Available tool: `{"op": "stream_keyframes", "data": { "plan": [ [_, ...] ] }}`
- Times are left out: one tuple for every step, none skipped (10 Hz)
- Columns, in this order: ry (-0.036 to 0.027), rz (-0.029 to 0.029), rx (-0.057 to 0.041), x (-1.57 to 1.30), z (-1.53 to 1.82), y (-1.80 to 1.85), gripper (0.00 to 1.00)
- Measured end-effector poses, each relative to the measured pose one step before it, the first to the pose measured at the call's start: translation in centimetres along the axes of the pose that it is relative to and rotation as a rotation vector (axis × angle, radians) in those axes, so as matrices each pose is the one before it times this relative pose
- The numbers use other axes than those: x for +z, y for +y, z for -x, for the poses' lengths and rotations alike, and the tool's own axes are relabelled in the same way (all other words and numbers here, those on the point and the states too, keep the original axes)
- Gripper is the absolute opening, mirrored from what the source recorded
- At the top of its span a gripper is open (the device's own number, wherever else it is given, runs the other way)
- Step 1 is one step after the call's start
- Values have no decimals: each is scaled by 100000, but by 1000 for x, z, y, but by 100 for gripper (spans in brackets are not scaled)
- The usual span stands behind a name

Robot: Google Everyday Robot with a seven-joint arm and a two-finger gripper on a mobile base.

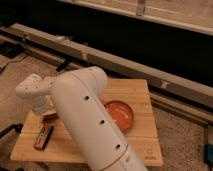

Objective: Place the pepper in the ceramic bowl

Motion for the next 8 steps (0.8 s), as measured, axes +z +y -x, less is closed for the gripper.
{"op": "stream_keyframes", "data": {
  "plan": [
    [6, -705, 678, 103, -2, -142, 69],
    [-45, -86, 418, 21, 11, -14, 59],
    [-251, 204, 676, -38, -11, -129, 49],
    [-219, 222, 594, -66, -65, -158, 37],
    [-328, 200, 358, -101, -48, -120, 27],
    [-366, 367, 318, -208, -79, -73, 16],
    [-53, 146, 43, -78, -80, -5, 12],
    [-1342, 827, -179, -737, -219, 196, 1]
  ]
}}
